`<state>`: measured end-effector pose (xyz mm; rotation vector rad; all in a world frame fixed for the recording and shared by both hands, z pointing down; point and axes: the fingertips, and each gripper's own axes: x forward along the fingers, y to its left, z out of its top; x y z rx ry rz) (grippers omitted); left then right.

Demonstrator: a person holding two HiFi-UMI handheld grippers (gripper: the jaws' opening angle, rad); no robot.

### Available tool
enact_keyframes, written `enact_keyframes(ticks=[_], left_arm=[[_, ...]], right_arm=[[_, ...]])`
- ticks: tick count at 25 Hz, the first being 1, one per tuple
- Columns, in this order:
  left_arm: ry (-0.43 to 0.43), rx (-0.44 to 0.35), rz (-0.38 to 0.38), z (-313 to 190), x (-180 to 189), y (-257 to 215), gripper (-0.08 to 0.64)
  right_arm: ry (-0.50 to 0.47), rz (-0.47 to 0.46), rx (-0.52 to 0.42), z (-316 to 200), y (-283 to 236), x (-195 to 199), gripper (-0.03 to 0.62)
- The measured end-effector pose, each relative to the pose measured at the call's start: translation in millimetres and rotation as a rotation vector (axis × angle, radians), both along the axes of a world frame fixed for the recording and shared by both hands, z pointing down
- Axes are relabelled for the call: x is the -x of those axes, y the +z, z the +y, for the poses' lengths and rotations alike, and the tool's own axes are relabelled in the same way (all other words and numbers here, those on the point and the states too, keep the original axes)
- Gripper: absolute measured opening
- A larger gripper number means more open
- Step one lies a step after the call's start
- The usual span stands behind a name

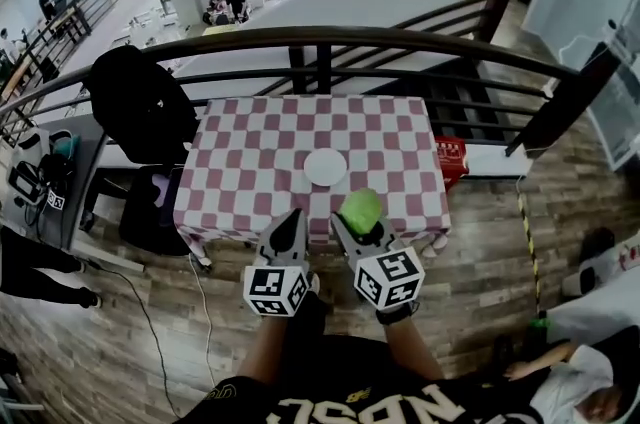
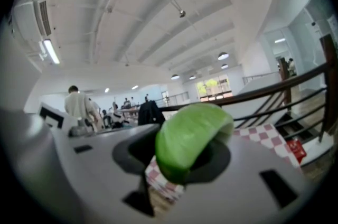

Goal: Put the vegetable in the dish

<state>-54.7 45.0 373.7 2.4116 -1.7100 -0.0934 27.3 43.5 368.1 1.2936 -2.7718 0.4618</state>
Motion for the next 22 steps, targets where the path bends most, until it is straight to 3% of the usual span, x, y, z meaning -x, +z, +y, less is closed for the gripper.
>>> enact_keyframes(ticks=[9, 14, 18, 22], left_arm=[[0.033, -0.031, 0.012, -124.7, 53.8, -9.9, 0.018], [0.073, 0.024, 0.048, -168.3, 78.3, 17.9, 0.018], [0.118, 0.06, 0.019, -187.8, 83.4, 39.1, 0.018], [0.146, 0.097, -0.002, -203.2, 82.3, 59.4, 0.018]], right_arm=[[0.012, 0.048, -0.038, -111.8, -17.5, 39.5, 0.156], [0.042, 0.017, 0.034, -146.5, 10.4, 36.2, 0.156], [0.04, 0.029, 0.118, -161.9, 46.4, 29.7, 0.156], [-0.053, 0.082, 0.158, -173.3, 74.0, 25.8, 0.155]])
